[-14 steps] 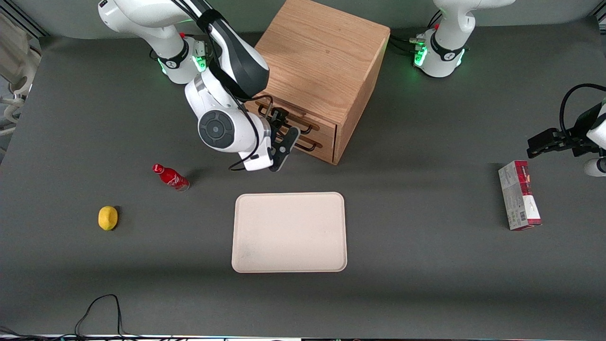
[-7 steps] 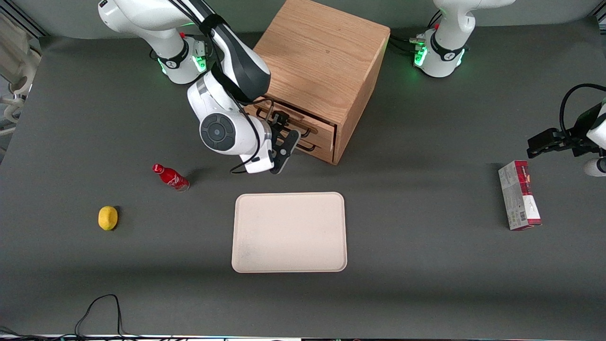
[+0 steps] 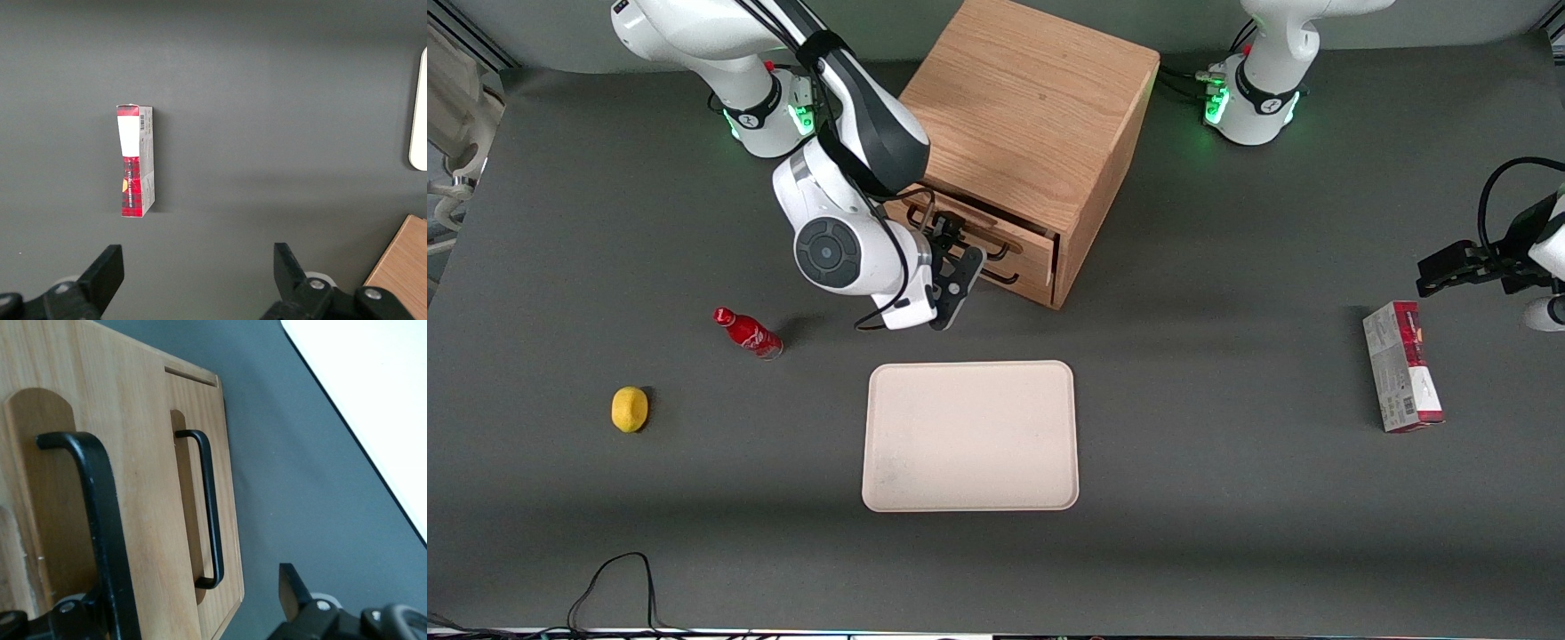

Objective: Open upper drawer
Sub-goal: 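Pull the handle outward from the cabinet with the right gripper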

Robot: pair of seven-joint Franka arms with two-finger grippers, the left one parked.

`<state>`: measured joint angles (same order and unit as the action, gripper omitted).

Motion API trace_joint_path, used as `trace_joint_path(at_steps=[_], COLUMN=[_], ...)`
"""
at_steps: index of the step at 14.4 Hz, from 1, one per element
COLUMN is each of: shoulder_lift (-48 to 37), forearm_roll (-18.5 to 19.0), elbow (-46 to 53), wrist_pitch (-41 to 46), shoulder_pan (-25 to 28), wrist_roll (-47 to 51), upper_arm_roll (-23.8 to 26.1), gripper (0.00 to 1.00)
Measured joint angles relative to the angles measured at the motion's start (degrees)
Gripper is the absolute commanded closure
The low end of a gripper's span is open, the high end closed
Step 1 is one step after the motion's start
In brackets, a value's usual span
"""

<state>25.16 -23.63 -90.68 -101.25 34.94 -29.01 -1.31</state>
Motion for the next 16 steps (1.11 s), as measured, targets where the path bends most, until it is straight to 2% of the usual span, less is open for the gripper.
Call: trace_joint_path(at_steps=[8, 12, 16], shoulder_lift=[0.00, -0.01, 0.00], forearm_roll=[0.00, 2.00, 2.47], elbow=[0.31, 1.07, 1.31], wrist_pitch=[-1.38, -2.52, -3.41], shoulder_pan=[-1.85, -1.98, -2.31], wrist_roll=[-0.34, -0.54, -0.58], upper_arm_roll=[-0.03, -0.09, -0.24], gripper=[0.00, 0.00, 0.00])
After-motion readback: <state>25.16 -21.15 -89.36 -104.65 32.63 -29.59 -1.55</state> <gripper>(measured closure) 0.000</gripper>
